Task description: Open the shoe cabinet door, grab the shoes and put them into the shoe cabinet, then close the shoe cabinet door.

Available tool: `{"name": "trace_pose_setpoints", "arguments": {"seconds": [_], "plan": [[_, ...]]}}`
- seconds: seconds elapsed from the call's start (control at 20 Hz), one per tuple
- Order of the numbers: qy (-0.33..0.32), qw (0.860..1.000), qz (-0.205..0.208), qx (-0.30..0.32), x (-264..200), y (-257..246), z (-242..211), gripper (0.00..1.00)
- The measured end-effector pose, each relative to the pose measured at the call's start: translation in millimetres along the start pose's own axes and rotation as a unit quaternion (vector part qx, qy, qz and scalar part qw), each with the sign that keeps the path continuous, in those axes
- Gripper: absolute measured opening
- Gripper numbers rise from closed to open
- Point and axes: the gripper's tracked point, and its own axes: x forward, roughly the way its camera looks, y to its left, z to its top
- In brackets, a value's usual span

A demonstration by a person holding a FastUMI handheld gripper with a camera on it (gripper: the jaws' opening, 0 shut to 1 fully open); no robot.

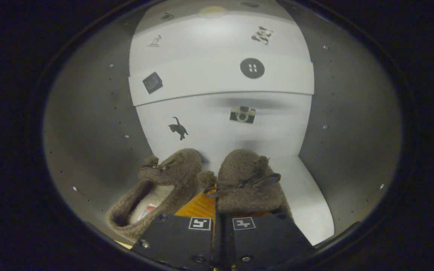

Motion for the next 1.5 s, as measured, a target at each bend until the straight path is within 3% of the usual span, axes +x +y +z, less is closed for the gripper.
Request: {"name": "trace_pose_setpoints", "arguments": {"seconds": [0.2,0.4,0.7,1.0,1.15,1.25,1.5], "plan": [[0.02,1.0,-0.015,0.002,1,-1,-5,0.14],[0.0,1.0,-0.003,0.009,-18,9,2,0.32],[-0.07,0.997,-0.014,-0.025,-70,16,0,0.83],[-0.139,0.988,-0.012,-0.064,-161,30,-12,0.86],[-0.172,0.982,-0.012,-0.075,-218,40,-27,0.93],[-0.191,0.979,-0.001,-0.077,-258,51,-42,0.99],[-0.226,0.969,0.02,-0.095,-358,66,-92,0.99]]}}
